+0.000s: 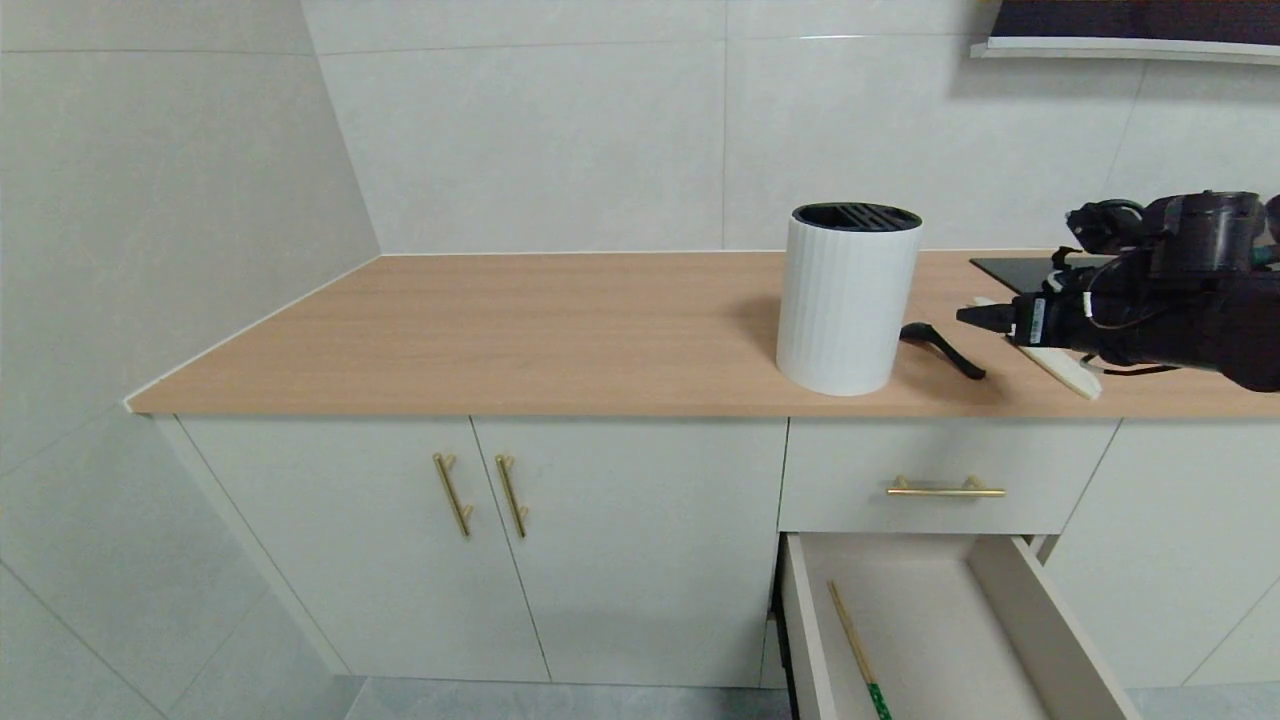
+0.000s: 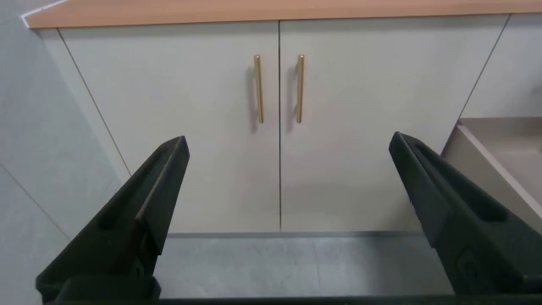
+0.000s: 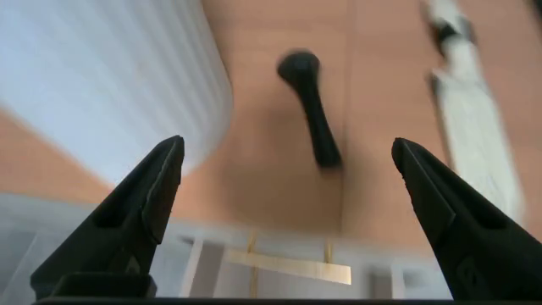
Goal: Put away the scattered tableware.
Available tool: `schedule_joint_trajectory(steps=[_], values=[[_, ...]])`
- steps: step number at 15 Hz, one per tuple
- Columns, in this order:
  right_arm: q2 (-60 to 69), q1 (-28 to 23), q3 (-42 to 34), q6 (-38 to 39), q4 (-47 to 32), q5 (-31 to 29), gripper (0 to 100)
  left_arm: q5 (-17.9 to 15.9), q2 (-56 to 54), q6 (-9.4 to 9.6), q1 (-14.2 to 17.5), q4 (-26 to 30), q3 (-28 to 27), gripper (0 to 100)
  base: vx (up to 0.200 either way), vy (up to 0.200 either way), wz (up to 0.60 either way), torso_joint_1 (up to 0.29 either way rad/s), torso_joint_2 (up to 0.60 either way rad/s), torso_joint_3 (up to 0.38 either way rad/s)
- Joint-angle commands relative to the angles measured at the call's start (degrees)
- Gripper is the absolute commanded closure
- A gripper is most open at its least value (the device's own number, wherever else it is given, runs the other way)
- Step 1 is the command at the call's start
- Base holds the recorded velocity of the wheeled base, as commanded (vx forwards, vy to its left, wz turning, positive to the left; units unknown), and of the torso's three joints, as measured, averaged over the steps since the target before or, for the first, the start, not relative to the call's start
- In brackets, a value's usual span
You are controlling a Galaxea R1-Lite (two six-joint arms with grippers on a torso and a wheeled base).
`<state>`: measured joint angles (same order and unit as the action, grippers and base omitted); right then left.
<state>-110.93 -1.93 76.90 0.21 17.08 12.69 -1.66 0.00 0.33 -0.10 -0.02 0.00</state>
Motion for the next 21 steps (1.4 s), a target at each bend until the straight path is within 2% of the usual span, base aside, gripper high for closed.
schedule_joint_trajectory(steps=[1, 4, 8, 15, 16, 21], values=[[-9.04, -2.38, 4.75, -3.55, 0.24, 3.39, 0, -0.01, 0.09, 0.02, 0.01, 0.02, 0.00, 0, 0.000, 0.000, 0.00, 0.000, 0.00, 0.000], [-11.59, -2.47, 4.84, -5.57, 0.32, 6.91, 0, -0.01, 0.09, 0.02, 0.01, -0.06, 0.00, 0, 0.000, 0.000, 0.00, 0.000, 0.00, 0.000], [-15.10, -2.29, 7.13, -5.92, 3.05, 6.91, 0, -0.01, 0.09, 0.02, 0.01, -0.06, 0.00, 0, 0.000, 0.000, 0.00, 0.000, 0.00, 0.000], [-18.62, -1.77, 10.82, -6.01, 2.61, 5.68, 0, -0.01, 0.09, 0.02, 0.01, -0.06, 0.00, 0, 0.000, 0.000, 0.00, 0.000, 0.00, 0.000], [-18.79, -1.77, 10.90, -6.01, 2.61, 5.59, 100, -0.01, 0.09, 0.02, 0.01, -0.06, 0.00, 0, 0.000, 0.000, 0.00, 0.000, 0.00, 0.000], [-19.58, -0.80, 10.99, -6.01, 2.52, 5.50, 100, -0.01, 0.09, 0.02, 0.01, -0.06, 0.00, 0, 0.000, 0.000, 0.00, 0.000, 0.00, 0.000]])
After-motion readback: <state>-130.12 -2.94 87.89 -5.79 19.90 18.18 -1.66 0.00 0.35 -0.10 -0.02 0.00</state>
